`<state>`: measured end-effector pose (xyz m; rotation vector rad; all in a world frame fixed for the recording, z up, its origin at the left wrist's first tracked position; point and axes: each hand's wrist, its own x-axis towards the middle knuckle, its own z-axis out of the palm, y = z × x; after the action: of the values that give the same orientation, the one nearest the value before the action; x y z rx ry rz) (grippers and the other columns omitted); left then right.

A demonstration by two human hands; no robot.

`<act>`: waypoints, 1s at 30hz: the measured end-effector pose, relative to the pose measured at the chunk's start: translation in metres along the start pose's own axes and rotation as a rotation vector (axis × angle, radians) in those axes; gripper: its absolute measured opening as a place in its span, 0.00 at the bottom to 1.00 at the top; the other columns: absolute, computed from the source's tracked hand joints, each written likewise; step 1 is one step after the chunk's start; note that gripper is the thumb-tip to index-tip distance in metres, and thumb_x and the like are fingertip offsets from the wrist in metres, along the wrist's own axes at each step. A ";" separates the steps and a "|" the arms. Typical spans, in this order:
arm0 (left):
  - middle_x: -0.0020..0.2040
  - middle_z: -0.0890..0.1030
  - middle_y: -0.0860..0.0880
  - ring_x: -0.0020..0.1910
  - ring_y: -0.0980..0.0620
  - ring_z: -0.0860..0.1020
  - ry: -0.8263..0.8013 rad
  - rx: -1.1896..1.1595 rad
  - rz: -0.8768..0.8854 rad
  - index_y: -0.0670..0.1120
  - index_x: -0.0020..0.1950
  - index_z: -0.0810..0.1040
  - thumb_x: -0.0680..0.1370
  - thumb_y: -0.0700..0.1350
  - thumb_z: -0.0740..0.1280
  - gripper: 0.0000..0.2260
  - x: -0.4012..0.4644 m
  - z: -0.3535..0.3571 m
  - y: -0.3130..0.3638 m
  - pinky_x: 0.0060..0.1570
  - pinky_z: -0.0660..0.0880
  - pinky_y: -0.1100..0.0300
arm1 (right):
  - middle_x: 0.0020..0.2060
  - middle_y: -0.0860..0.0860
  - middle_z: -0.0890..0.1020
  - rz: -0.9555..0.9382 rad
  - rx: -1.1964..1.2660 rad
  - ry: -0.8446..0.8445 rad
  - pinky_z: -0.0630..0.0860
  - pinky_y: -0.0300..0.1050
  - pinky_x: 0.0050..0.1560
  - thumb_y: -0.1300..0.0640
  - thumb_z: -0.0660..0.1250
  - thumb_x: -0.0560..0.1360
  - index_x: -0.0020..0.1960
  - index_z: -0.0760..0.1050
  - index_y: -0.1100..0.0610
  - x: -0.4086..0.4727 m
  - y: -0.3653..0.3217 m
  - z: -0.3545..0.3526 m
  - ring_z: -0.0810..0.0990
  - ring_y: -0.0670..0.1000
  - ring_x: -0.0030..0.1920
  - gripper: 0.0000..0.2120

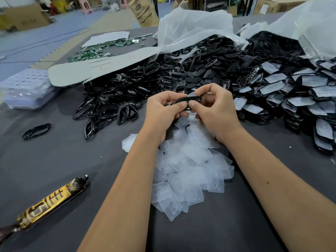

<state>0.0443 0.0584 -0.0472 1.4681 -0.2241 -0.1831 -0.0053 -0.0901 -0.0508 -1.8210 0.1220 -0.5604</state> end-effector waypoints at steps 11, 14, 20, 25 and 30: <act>0.38 0.85 0.48 0.31 0.53 0.81 0.229 0.075 0.162 0.45 0.47 0.85 0.76 0.30 0.71 0.10 0.009 -0.011 -0.002 0.35 0.79 0.60 | 0.36 0.45 0.79 -0.309 -0.516 -0.187 0.75 0.47 0.41 0.47 0.81 0.71 0.50 0.80 0.51 -0.003 -0.002 0.006 0.75 0.44 0.36 0.14; 0.41 0.85 0.45 0.32 0.53 0.82 0.303 0.054 0.158 0.45 0.46 0.85 0.76 0.31 0.71 0.09 0.010 -0.015 -0.002 0.38 0.81 0.55 | 0.42 0.43 0.76 -0.254 -0.618 -0.381 0.71 0.45 0.42 0.41 0.80 0.70 0.50 0.84 0.44 -0.001 -0.002 0.008 0.73 0.39 0.40 0.13; 0.42 0.84 0.43 0.31 0.53 0.82 0.341 0.042 0.150 0.45 0.47 0.84 0.76 0.31 0.71 0.09 0.009 -0.013 -0.001 0.35 0.78 0.62 | 0.36 0.44 0.82 -0.260 -0.466 -0.272 0.76 0.45 0.42 0.61 0.74 0.75 0.46 0.85 0.51 -0.004 0.000 0.006 0.77 0.44 0.36 0.05; 0.39 0.84 0.46 0.31 0.53 0.83 0.301 0.033 0.135 0.44 0.48 0.84 0.76 0.31 0.71 0.08 0.008 -0.013 -0.001 0.35 0.78 0.62 | 0.36 0.47 0.84 -0.155 -0.118 0.034 0.74 0.38 0.36 0.64 0.69 0.79 0.49 0.83 0.58 0.000 0.001 -0.001 0.78 0.44 0.33 0.04; 0.36 0.85 0.49 0.32 0.52 0.83 0.209 0.030 0.120 0.44 0.47 0.83 0.77 0.31 0.71 0.09 0.007 -0.008 0.000 0.33 0.76 0.65 | 0.37 0.49 0.82 -0.015 0.192 0.070 0.77 0.38 0.40 0.73 0.60 0.79 0.55 0.80 0.61 0.002 0.003 -0.005 0.80 0.43 0.36 0.14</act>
<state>0.0530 0.0638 -0.0475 1.4874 -0.1448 0.0711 -0.0047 -0.0965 -0.0517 -1.6177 0.0989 -0.6257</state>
